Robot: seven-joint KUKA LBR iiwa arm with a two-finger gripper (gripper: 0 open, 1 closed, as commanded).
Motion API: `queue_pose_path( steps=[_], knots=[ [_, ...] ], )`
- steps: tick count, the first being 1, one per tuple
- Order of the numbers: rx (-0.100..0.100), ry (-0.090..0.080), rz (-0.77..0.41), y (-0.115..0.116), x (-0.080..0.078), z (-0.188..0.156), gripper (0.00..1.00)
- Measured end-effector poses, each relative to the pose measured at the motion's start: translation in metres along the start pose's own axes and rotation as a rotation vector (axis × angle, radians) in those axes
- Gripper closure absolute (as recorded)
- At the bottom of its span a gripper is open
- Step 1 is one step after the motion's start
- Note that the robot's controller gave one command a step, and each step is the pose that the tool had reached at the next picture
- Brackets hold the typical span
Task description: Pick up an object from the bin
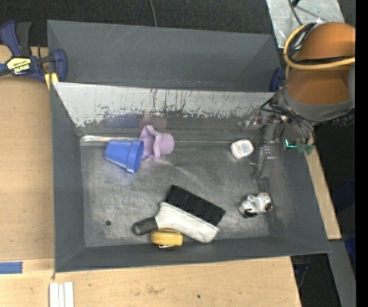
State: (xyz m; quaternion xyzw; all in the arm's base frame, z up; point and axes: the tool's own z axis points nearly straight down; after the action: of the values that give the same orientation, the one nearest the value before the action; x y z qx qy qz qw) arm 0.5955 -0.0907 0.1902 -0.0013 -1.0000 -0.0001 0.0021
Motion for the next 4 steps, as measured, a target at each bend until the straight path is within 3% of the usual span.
queue_pose_path(
  steps=[1,2,3,4],
  knots=[
    [0.001,-0.008,-0.002,0.000,-0.002,-0.005,0.00],
    [0.002,-0.012,0.012,-0.018,0.041,0.065,0.00],
    [-0.002,0.003,0.096,-0.035,0.087,0.061,0.00],
    [0.001,-0.006,-0.102,-0.050,0.095,0.046,0.00]
  ],
)
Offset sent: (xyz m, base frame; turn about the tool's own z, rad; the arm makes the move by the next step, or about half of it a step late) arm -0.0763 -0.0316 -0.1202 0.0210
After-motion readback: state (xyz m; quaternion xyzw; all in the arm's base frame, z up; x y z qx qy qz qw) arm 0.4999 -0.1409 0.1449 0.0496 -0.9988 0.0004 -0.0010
